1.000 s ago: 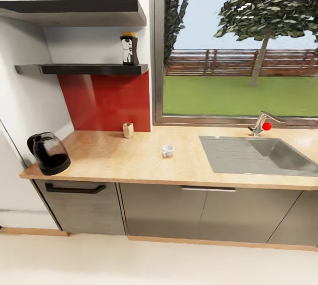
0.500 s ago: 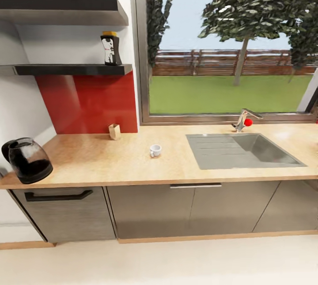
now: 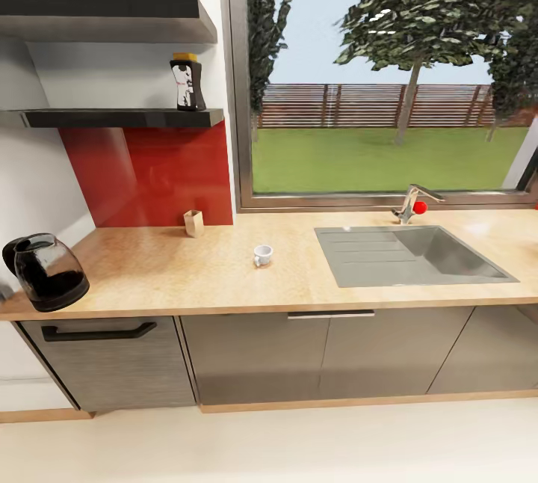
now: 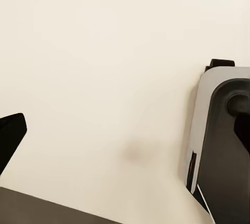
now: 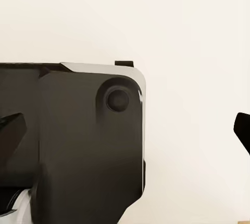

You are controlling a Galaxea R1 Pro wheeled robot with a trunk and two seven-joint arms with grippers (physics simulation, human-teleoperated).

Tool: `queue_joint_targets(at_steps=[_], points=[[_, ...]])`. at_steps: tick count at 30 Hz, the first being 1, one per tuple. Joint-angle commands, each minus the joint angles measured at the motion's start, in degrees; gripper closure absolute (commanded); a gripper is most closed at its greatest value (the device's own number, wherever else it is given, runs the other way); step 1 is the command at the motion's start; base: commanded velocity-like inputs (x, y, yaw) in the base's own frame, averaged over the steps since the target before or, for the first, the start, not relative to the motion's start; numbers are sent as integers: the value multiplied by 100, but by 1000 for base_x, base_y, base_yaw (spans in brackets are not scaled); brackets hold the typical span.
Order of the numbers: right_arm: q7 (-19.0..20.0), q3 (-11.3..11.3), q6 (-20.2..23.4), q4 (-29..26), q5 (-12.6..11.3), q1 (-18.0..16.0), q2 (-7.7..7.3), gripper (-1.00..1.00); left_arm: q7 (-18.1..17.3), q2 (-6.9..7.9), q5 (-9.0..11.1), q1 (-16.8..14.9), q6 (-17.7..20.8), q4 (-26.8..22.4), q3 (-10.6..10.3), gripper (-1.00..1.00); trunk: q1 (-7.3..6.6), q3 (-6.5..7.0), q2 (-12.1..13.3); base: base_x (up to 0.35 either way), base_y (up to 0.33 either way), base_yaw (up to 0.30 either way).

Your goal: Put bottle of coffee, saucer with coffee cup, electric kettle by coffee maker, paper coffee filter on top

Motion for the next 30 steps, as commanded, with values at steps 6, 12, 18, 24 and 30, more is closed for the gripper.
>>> queue_joint_targets(at_steps=[6, 12, 18, 24, 30], points=[[0, -63, -10, 0, 35, -2, 3, -100, 22, 44, -4, 3, -143, -25, 31, -100, 4, -11, -11, 0, 0, 0], [8, -76, -9, -5, 30, -2, 3, -100, 30, 17, -17, 3, -1617, -70, 30, -100, 4, -11, -11, 0, 0, 0], [2, -78, -9, -1, 29, -2, 3, -100, 12, -6, -6, -4, -2395, -387, 30, -100, 4, -11, -11, 0, 0, 0], [-7, -67, -9, 3, 34, -2, 8, -100, -25, -27, -7, -5, -3357, -1059, 20, -100, 4, -11, -11, 0, 0, 0], [-8, -48, -9, 8, 38, -2, 15, -100, -18, -33, 7, -5, -4276, -2036, 25, -100, 4, -11, -11, 0, 0, 0]])
